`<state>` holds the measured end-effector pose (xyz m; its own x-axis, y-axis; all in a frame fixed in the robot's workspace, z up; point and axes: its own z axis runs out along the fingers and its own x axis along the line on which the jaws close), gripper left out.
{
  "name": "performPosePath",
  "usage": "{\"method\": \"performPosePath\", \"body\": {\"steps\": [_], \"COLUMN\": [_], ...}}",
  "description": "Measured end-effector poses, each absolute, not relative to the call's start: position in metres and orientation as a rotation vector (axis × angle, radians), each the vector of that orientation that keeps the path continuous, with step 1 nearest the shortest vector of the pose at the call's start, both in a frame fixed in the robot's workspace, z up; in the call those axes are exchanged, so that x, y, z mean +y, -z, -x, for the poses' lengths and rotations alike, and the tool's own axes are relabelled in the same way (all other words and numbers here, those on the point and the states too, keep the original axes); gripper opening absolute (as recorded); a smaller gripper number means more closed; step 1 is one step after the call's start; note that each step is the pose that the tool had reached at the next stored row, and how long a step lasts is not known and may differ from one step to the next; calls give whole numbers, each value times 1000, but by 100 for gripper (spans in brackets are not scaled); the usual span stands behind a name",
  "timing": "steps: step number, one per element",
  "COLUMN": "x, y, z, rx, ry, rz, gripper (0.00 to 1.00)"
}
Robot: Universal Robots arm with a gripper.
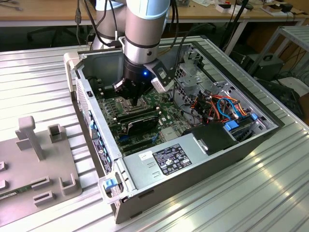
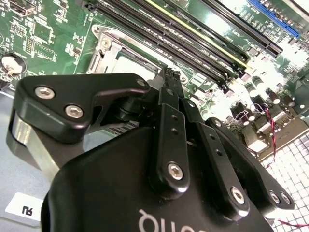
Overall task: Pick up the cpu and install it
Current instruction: 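Install the second cpu locking lever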
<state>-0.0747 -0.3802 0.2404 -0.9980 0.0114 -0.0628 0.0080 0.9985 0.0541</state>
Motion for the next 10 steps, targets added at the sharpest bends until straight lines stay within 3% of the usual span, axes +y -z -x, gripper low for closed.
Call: {"method": "performPosePath", "body": {"steps": [10], "x": [-380], "y": [-238], "z": [78], "rx": [3100], "ry": [-83], "rz": [-16], "gripper": [11]}}
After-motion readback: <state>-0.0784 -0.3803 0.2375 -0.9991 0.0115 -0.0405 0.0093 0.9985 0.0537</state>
